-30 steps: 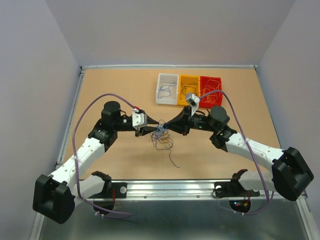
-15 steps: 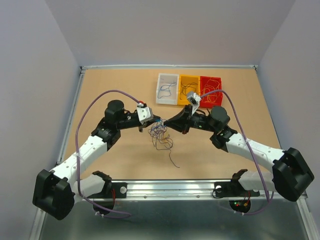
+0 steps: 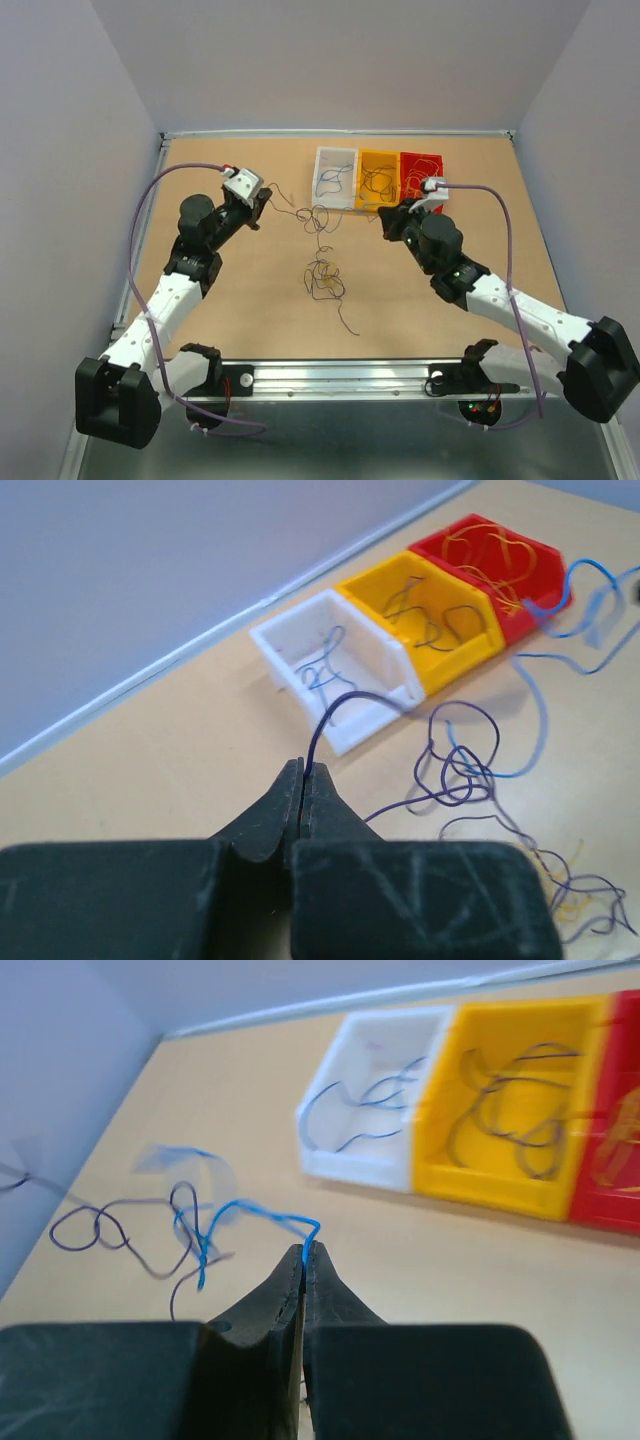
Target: Untangle the cables
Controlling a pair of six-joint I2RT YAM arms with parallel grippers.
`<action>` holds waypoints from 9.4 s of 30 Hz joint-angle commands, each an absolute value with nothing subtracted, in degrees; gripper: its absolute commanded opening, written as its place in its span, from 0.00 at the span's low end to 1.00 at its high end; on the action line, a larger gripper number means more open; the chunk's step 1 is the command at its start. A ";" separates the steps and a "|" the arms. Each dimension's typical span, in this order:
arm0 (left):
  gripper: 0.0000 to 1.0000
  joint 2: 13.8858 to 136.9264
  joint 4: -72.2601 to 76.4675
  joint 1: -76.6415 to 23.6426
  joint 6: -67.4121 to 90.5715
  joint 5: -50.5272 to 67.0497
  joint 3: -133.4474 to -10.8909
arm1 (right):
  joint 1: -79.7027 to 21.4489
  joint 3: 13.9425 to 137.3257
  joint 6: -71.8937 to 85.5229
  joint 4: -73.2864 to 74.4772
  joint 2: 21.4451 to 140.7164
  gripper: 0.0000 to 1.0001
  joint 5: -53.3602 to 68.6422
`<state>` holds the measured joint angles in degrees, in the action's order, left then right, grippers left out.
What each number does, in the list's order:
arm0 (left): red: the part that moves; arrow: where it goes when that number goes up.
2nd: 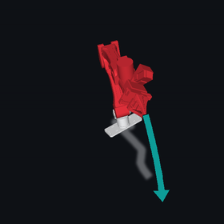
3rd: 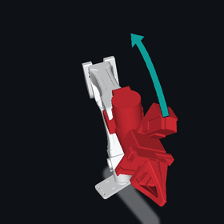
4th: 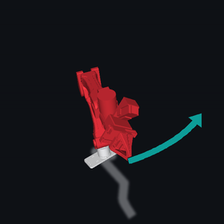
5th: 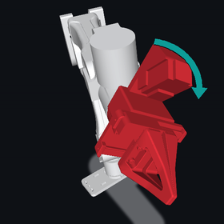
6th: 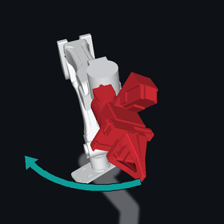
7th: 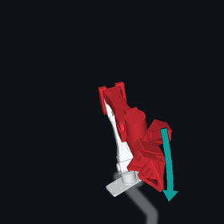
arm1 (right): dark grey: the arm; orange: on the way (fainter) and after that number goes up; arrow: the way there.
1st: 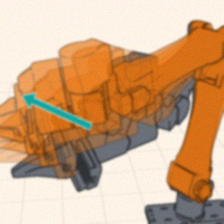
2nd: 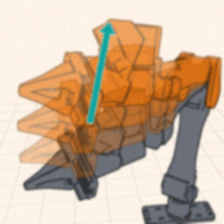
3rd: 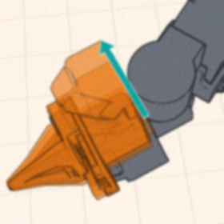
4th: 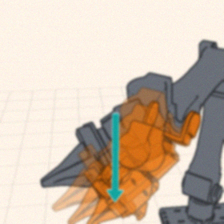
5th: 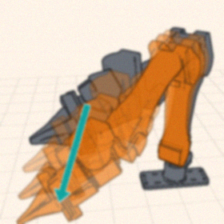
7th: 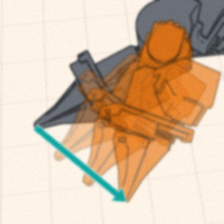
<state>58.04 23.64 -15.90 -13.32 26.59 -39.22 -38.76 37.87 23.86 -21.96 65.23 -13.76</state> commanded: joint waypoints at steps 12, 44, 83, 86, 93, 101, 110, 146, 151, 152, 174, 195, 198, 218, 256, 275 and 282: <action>0.00 62.40 28.30 -0.62 -2.02 19.96 -42.71 | -39.11 31.73 22.94 -11.34 39.91 0.01 -48.34; 0.00 55.11 37.53 8.53 4.04 29.96 -36.39 | -39.11 51.23 16.53 -14.93 65.46 0.00 -32.80; 0.00 51.42 38.58 6.33 3.08 38.49 -34.89 | -36.56 83.95 11.79 -14.41 107.85 0.87 -10.26; 0.00 51.07 38.23 6.15 2.81 39.02 -34.98 | -36.56 78.76 8.27 -16.87 105.12 0.89 8.39; 0.00 50.80 37.71 5.71 2.37 39.38 -35.15 | -40.95 72.07 -1.58 -17.94 103.44 0.88 30.49; 0.00 49.83 37.09 5.63 2.20 38.67 -35.16 | -47.37 72.59 -8.08 -15.56 108.10 0.88 32.70; 0.00 50.80 35.51 5.63 2.46 37.79 -37.00 | -50.18 79.10 -9.05 -11.07 114.87 0.63 26.55; 0.00 71.80 9.66 17.75 4.74 19.25 -77.43 | -50.10 29.02 4.04 -15.20 35.63 0.01 -11.07; 0.00 71.63 10.02 17.75 3.87 17.67 -76.56 | -50.10 26.37 6.24 -16.43 27.70 0.01 -20.11; 0.00 71.37 10.45 17.75 3.95 17.58 -76.12 | -50.10 26.11 6.68 -16.52 26.29 0.00 -20.74; 0.00 62.85 12.75 7.22 4.57 47.46 -67.32 | -50.10 41.04 3.26 -12.80 60.46 0.82 1.48; 0.00 58.80 8.61 3.25 5.80 50.63 -67.50 | -50.10 62.12 11.07 -49.48 96.57 0.95 16.16; 0.00 58.97 8.61 3.25 5.28 50.36 -67.06 | -50.19 68.89 12.13 -50.27 103.70 0.96 18.80; 0.00 66.00 10.72 3.25 3.60 46.32 -64.61 | -54.57 73.92 22.15 -32.96 96.43 0.01 34.13; 0.00 67.93 19.87 -9.40 -1.67 47.46 -53.35 | -51.68 53.70 16.09 -37.61 81.04 0.01 -0.35; 0.00 74.70 8.28 -13.44 -5.88 45.53 -59.06 | -51.68 53.88 5.81 -41.31 83.23 0.06 -8.26; 0.00 73.21 2.03 -14.59 -10.81 40.70 -60.64 | -51.68 54.66 3.69 -38.41 85.60 0.04 -12.39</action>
<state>75.37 4.78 -13.87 -7.62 42.83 -58.74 -51.44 54.15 6.48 -37.87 84.51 -9.56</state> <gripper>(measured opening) 0.036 0.037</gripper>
